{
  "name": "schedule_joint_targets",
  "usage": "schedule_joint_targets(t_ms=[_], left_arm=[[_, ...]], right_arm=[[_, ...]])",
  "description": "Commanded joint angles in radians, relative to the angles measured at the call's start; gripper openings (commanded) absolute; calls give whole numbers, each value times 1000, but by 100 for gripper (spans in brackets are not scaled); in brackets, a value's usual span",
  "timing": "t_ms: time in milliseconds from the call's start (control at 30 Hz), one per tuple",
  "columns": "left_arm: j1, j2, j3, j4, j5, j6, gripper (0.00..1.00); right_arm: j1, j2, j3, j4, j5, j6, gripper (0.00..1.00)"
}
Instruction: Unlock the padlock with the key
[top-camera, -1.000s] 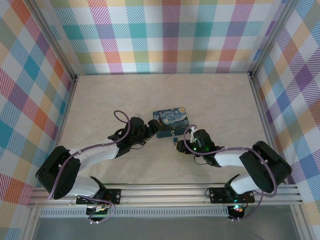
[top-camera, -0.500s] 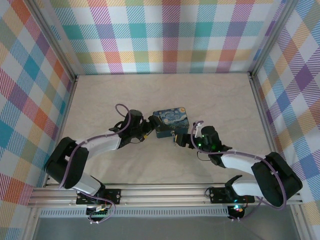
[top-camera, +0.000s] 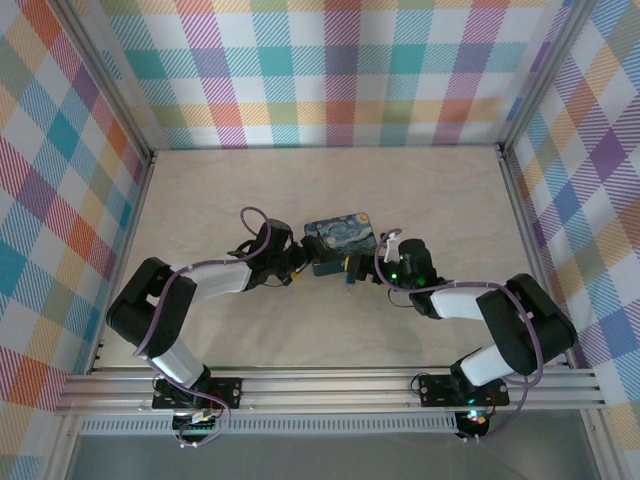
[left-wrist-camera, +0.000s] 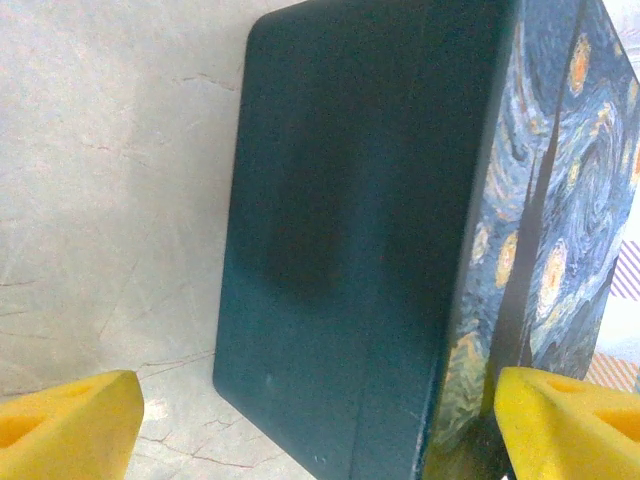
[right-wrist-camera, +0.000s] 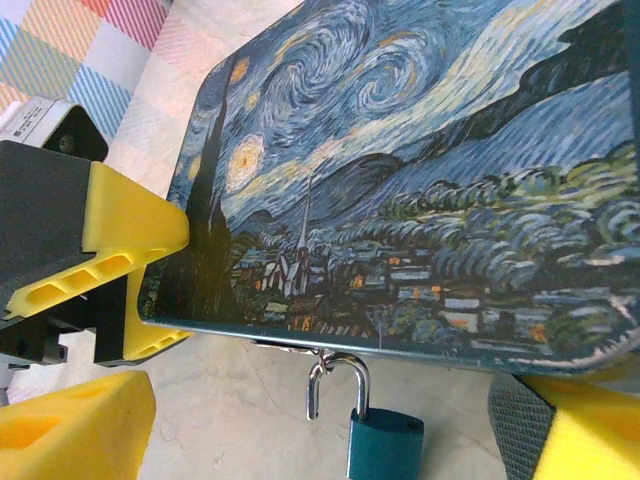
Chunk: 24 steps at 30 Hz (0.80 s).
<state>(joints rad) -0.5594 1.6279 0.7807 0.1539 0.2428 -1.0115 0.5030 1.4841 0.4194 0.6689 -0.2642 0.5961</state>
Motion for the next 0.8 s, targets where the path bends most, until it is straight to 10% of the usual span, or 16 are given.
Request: schedule_joint_targets(t_ms=[0,767], left_arm=[[9,3,-30,-18,-13,18,90],[-3,-71,-92,-22,-51,8,89]], right_arm=[[-10,20,30,68,-17,-57,87],[-20,22,-28,64,-81,-171,69]])
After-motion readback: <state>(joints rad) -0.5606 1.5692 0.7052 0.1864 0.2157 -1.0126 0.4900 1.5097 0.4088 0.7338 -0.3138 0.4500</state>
